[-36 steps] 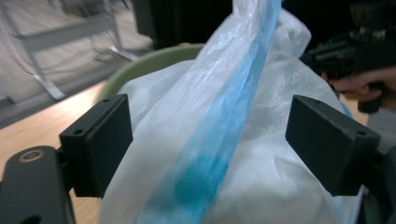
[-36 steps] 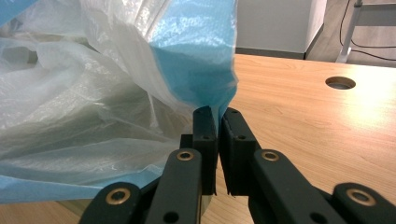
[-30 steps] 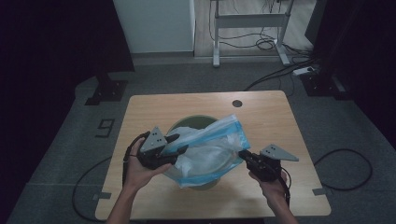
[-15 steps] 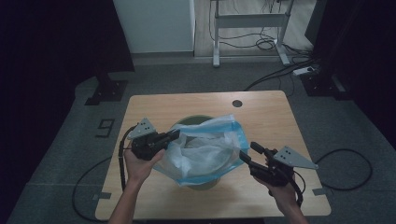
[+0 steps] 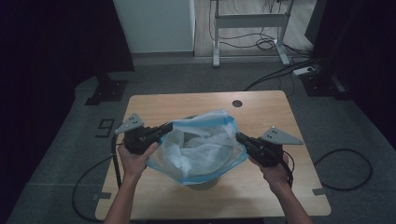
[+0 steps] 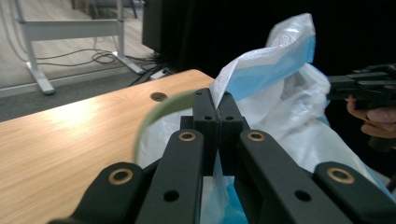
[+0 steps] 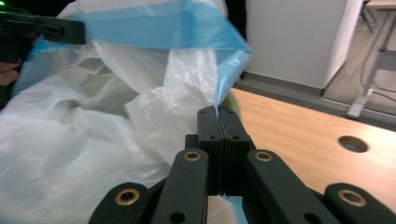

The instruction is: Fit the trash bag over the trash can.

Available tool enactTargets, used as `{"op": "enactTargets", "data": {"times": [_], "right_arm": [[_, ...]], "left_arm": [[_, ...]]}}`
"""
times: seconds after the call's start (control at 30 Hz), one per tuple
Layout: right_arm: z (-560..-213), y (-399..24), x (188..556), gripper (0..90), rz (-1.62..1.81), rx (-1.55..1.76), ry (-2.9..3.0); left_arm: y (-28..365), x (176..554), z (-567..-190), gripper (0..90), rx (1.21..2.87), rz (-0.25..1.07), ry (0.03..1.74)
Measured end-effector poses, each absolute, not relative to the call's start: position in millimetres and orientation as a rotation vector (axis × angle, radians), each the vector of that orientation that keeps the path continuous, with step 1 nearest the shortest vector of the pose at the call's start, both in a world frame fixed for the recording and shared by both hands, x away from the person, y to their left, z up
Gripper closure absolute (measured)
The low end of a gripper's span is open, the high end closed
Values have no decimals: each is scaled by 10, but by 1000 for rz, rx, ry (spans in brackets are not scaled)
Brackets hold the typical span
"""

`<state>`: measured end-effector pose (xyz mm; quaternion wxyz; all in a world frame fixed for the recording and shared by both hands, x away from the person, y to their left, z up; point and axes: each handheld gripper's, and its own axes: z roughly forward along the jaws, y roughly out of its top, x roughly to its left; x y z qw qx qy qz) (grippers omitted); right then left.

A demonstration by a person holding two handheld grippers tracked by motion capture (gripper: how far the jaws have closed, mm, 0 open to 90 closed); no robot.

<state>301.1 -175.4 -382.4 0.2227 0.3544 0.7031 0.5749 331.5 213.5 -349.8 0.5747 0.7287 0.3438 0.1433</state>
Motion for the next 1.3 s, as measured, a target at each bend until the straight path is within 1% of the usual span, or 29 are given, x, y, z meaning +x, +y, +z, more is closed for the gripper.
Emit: {"op": "enactTargets", "data": {"times": [0.17, 0.27, 0.4, 0.53, 0.7, 0.97, 1.13, 1.3], "right_arm": [[-3716, -1798, 3179, 881, 1560, 1023, 1925], [-3710, -1830, 3337, 881, 1561, 1090, 1921], [-3810, -1788, 3560, 881, 1520, 1170, 1930], [-3919, -1725, 3686, 881, 1502, 1190, 1934], [-4053, -1664, 3753, 880, 1469, 1191, 1961], [-4360, -1629, 3889, 880, 1496, 1342, 2038], [-4522, -1552, 3895, 880, 1453, 1383, 2083], [-4652, -1562, 3847, 878, 1444, 1421, 2088]], "left_arm": [[2323, 3473, -3555, 892, 1644, 323, 887], [2374, 3559, -3601, 891, 1648, 326, 924], [2375, 3671, -3695, 888, 1668, 328, 968], [2377, 3755, -3816, 890, 1655, 314, 1010], [2397, 3874, -4003, 891, 1650, 278, 1076], [2356, 4008, -4294, 890, 1694, 188, 1160], [2318, 4008, -4391, 890, 1746, 168, 1192], [2368, 3923, -4476, 889, 1742, 151, 1185]]}}
